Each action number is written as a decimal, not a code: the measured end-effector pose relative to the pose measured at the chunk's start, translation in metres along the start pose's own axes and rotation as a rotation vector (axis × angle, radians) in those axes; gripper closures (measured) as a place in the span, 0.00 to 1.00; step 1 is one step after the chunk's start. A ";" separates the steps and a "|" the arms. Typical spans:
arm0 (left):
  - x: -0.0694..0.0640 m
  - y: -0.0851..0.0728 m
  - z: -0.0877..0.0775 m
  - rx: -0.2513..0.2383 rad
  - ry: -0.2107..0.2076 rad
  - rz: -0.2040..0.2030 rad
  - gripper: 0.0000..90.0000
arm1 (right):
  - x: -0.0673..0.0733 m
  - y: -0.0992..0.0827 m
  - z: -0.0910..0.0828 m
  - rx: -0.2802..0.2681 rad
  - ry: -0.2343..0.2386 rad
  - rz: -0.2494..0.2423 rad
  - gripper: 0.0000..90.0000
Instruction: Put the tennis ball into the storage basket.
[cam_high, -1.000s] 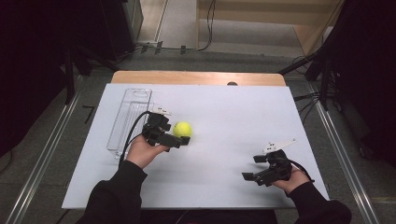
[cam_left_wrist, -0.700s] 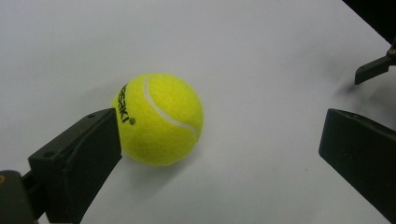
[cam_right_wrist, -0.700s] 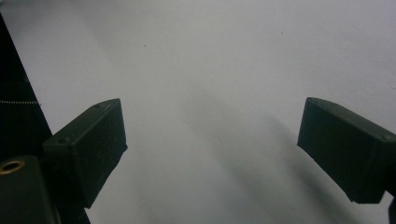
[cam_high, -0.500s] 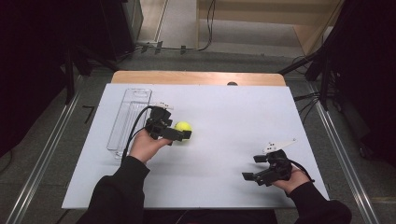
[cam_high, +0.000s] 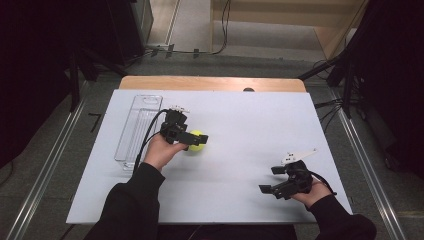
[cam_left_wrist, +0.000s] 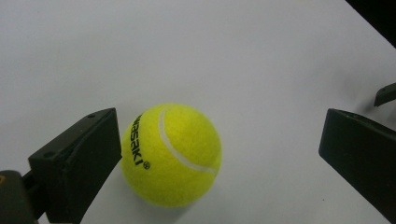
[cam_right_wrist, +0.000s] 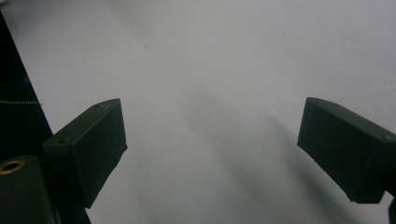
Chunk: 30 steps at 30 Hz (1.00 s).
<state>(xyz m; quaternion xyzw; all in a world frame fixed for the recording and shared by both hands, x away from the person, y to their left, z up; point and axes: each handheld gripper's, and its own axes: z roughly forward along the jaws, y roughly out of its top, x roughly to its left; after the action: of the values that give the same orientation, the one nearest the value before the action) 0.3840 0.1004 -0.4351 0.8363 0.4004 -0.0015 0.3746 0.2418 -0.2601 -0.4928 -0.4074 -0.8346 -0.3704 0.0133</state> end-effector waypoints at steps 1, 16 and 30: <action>0.001 0.001 0.001 0.002 -0.003 -0.006 0.00 | 0.000 0.000 0.000 0.000 -0.001 -0.001 0.07; 0.008 0.007 0.011 -0.011 0.032 0.001 0.00 | 0.000 0.000 0.001 0.001 0.003 -0.004 0.07; 0.007 0.000 0.022 -0.018 0.022 -0.004 0.00 | 0.000 0.000 0.002 0.005 0.007 0.000 0.07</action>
<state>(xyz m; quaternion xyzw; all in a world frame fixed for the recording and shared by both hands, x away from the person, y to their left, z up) 0.3953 0.0909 -0.4530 0.8321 0.4060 0.0104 0.3777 0.2423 -0.2588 -0.4937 -0.4059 -0.8355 -0.3700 0.0172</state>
